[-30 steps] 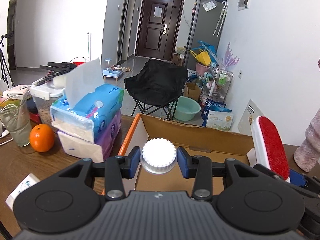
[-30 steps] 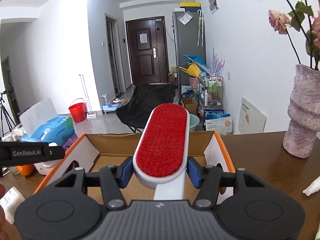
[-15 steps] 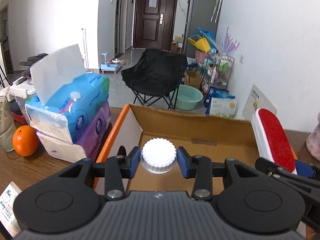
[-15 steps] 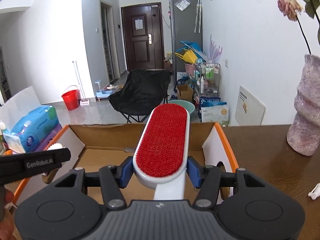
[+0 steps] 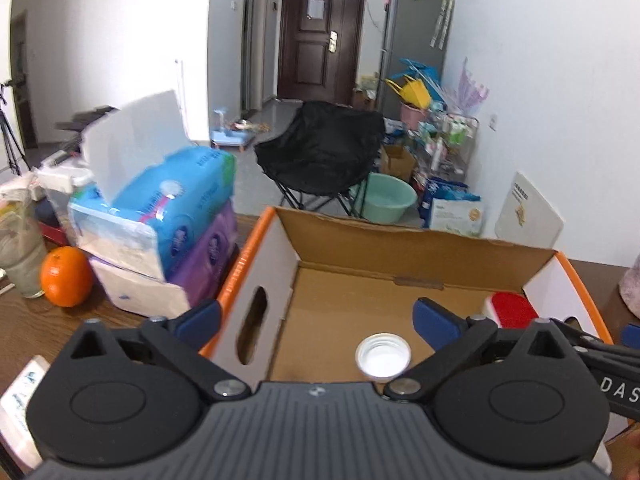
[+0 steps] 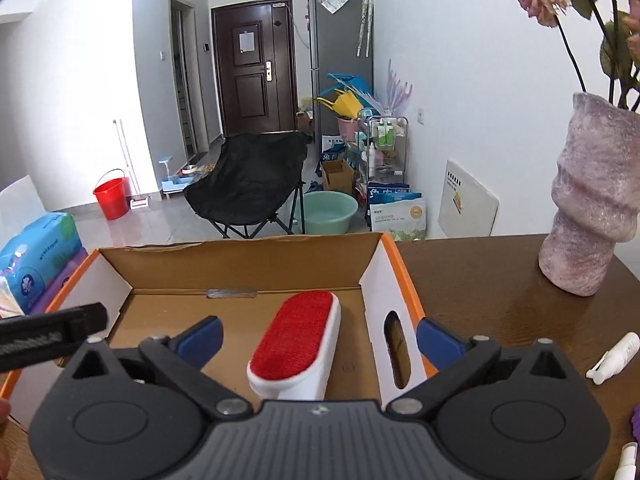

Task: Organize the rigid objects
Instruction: 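Carry the white cap and red lint brush over the red cardboard box, then release the white cap with the left gripper while the right gripper releases the lint brush into the box, then move the left gripper to the white plug while the right gripper grasps the blue cap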

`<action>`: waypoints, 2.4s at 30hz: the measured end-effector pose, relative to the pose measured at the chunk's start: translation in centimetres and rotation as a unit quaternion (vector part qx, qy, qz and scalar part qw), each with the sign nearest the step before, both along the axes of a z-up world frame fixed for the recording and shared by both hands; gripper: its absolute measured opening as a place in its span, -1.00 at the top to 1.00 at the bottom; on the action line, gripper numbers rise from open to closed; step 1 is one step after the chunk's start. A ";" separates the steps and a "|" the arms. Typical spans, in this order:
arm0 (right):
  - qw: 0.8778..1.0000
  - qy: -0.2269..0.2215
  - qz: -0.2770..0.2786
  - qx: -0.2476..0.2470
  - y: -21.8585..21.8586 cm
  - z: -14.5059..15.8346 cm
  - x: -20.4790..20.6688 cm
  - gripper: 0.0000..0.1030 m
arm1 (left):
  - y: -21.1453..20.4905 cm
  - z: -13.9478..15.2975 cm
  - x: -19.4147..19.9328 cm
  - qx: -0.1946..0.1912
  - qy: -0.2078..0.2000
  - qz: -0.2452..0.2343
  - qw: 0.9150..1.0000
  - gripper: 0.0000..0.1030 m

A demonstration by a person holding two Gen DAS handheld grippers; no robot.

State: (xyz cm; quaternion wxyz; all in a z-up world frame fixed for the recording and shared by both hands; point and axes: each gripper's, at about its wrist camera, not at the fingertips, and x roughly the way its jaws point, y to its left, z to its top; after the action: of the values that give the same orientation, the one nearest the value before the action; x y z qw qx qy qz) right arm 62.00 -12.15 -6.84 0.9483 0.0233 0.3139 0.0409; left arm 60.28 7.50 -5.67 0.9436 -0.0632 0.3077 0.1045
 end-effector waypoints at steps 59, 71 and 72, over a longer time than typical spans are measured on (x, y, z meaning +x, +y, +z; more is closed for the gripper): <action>0.994 -0.104 -0.019 -0.005 -9.8 1.1 -19.7 -1.00 | -2.2 0.5 -17.7 0.012 -0.035 -0.023 0.999 -1.00; 0.995 -0.091 -0.027 -0.002 -12.1 -0.5 -24.1 -1.00 | -4.1 -0.6 -22.2 0.002 -0.020 -0.028 0.999 -1.00; 0.996 -0.090 -0.027 -0.001 -12.3 -0.6 -24.5 -1.00 | -4.3 -0.7 -22.5 0.001 -0.020 -0.029 0.999 -1.00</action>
State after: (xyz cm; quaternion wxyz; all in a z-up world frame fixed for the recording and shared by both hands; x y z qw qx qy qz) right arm 37.49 -24.41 -7.44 0.9735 0.0271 0.2263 0.0165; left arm 37.78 3.23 -6.33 0.9522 -0.0554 0.2907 0.0760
